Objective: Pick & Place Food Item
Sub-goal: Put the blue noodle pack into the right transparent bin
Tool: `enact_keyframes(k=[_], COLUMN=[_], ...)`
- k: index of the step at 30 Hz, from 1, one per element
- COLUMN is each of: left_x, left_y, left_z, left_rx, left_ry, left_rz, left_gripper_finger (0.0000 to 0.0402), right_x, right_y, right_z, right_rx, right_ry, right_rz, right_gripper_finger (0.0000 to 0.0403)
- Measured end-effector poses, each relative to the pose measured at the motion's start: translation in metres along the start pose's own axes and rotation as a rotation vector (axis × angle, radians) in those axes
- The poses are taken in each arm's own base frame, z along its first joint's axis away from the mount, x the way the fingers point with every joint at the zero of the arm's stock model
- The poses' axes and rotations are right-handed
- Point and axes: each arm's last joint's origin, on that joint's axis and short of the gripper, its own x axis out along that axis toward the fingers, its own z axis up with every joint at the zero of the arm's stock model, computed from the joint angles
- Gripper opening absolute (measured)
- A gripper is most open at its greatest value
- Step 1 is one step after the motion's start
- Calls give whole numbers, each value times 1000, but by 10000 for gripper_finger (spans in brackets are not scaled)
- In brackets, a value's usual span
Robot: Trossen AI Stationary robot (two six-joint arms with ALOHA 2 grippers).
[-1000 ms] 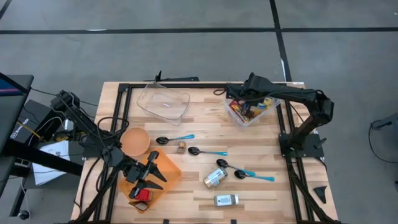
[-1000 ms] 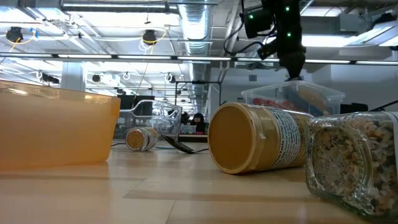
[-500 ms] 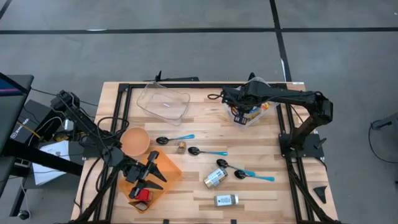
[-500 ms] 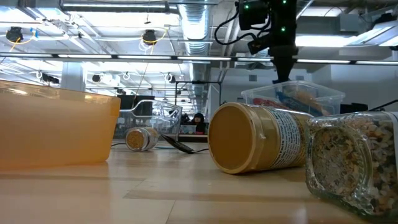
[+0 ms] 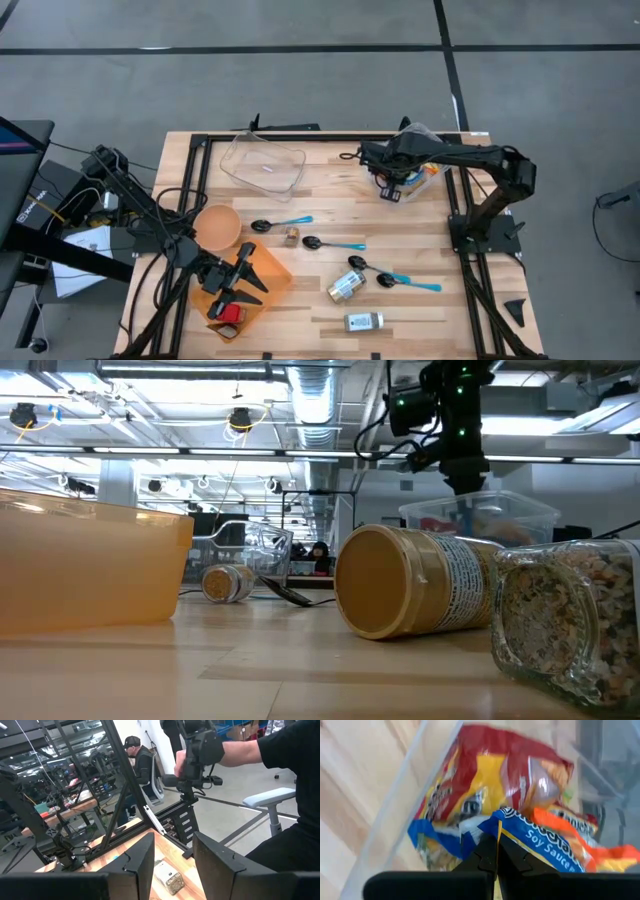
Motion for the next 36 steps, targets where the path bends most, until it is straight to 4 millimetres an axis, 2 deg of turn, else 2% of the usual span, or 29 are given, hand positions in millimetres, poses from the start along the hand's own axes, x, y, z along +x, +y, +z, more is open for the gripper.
enact_keyframes(k=[9,17,21,26,32,36], left_x=[0,0,0,0,0,0], left_y=[0,0,0,0,0,0], left_z=[0,0,0,0,1,1], left_rx=[0,0,0,0,0,0], left_ry=[0,0,0,-1,-6,-6], left_rz=[3,2,2,2,4,4], left_gripper_finger=[126,126,126,126,126,126], right_x=[-17,-51,-59,-51,-23,-5], right_y=[-4,-15,-18,-16,-11,-11], right_z=[2,-21,-31,-31,-21,-14], right_rx=[30,193,241,238,225,220], right_ry=[-195,-337,-347,-293,-195,-137], right_rz=[65,79,84,76,99,125], right_gripper_finger=[40,55,55,55,61,85])
